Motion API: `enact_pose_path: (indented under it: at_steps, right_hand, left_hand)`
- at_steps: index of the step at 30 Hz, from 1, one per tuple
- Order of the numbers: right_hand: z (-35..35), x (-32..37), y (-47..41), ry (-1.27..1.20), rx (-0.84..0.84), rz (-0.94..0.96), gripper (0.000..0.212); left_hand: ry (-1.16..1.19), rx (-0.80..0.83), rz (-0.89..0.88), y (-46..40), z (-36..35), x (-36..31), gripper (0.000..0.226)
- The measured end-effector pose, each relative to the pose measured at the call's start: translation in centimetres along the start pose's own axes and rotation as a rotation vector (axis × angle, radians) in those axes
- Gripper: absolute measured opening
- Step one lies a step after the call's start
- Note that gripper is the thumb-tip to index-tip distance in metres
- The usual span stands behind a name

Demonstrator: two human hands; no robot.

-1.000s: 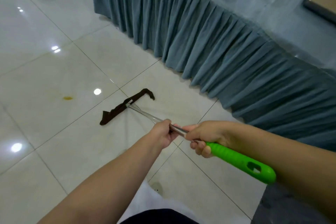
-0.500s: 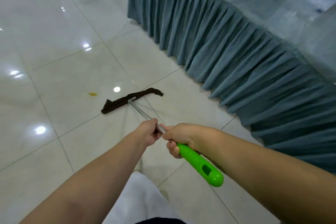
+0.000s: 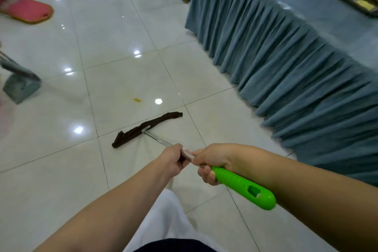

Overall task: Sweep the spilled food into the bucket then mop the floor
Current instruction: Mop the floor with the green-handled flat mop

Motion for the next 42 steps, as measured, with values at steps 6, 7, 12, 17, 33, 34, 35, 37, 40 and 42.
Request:
enact_pose_path:
  at_steps: [6, 7, 12, 17, 33, 34, 35, 37, 40, 42]
  right_hand:
    - [-3.3, 1.8, -0.4, -0.047, 0.052, -0.015, 0.019]
    - [-3.5, 2.2, -0.6, -0.058, 0.050, -0.014, 0.019]
    - [-5.2, 5.5, -1.8, -0.141, 0.038, -0.028, 0.019]
    - [-8.5, 11.8, -4.7, -0.158, 0.033, -0.010, 0.013]
    - [-15.0, 35.5, -14.1, -0.121, -0.029, 0.030, 0.033]
    - [-15.2, 36.6, -14.6, -0.131, -0.030, 0.032, 0.034]
    - [-15.4, 37.6, -15.2, -0.140, -0.034, 0.034, 0.034]
    - [-15.8, 39.3, -16.3, -0.158, -0.046, 0.037, 0.037]
    - [-16.6, 41.2, -18.1, -0.182, -0.046, 0.043, 0.041]
    - [-17.1, 42.1, -18.9, -0.197, -0.024, 0.031, 0.036]
  left_hand:
    - [0.043, 0.000, 0.004, 0.1, 2.5, -2.5, 0.029]
    - [0.037, -0.003, 0.002, -0.1, 2.7, -3.1, 0.030]
    - [0.014, -0.015, 0.010, -1.9, 4.1, -7.1, 0.026]
    - [0.006, -0.052, 0.003, -4.8, 7.2, -13.5, 0.022]
    - [0.128, -0.017, -0.027, -13.8, 12.9, -37.0, 0.018]
    - [0.125, -0.020, -0.032, -14.2, 13.1, -38.2, 0.020]
    - [0.118, -0.025, -0.036, -14.5, 13.3, -39.3, 0.021]
    - [0.110, -0.037, -0.042, -15.2, 13.8, -41.2, 0.021]
    - [0.109, -0.049, -0.048, -16.2, 14.6, -43.7, 0.021]
    - [0.083, -0.063, -0.051, -16.7, 15.0, -44.9, 0.021]
Point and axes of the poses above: each hand's wrist, its own y-axis away from the middle knuckle, its own z-axis out of the back of the hand, x = y × z, the point moved 9 cm from there along -y, towards the middle knuckle, and after that the axes turned 1 degree about x, right-handed, at the moved point
